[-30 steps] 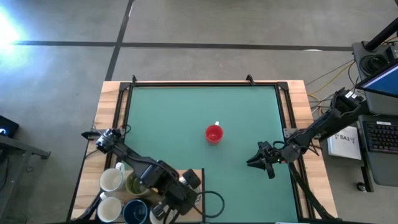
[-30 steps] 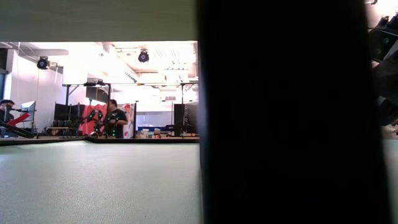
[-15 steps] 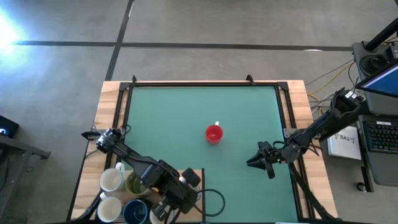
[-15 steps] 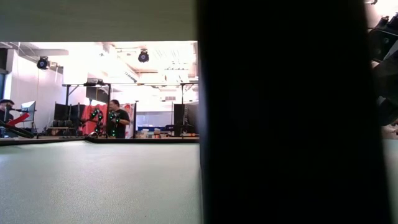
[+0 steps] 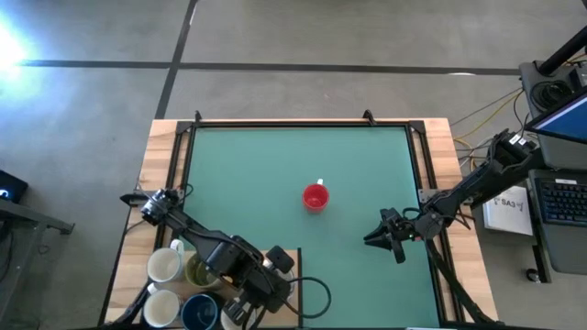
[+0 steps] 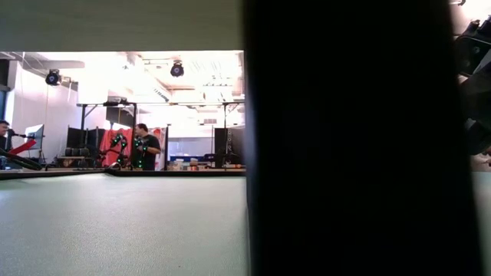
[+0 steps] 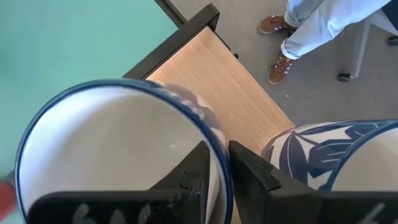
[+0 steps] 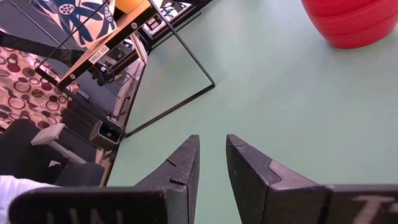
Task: Place coffee mugs
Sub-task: Put the blue patterned mug on the shelf
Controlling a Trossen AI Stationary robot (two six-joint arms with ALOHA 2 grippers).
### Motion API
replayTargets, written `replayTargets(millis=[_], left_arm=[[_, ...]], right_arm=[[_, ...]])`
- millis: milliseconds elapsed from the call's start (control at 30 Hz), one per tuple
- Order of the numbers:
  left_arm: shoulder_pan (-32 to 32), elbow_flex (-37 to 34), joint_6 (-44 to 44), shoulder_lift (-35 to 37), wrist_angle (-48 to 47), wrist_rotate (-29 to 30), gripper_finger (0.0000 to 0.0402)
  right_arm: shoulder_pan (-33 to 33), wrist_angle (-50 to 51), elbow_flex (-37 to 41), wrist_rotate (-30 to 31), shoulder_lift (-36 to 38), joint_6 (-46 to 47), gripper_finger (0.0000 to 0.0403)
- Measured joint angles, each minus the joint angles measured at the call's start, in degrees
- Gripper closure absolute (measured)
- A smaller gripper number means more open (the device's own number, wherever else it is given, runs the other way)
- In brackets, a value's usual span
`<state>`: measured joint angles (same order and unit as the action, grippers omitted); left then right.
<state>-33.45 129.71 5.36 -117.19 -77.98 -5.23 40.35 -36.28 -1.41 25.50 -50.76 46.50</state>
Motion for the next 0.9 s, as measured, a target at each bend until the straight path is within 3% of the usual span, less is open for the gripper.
replayTargets(millis=[667,900], left_arm=[[-0.07,2.82,-2.09,0.09,0.77,-0.32,0.0344],[-0.09,2.82,-3.47,0.09,0.82,-4.40,0.0344]], right_arm=[[-0.01,0.01,0.02,0.00,0.00,0.00,0.0335],[-0.01,0.01,0.01,-0.01,0.00,0.00,0.0335]])
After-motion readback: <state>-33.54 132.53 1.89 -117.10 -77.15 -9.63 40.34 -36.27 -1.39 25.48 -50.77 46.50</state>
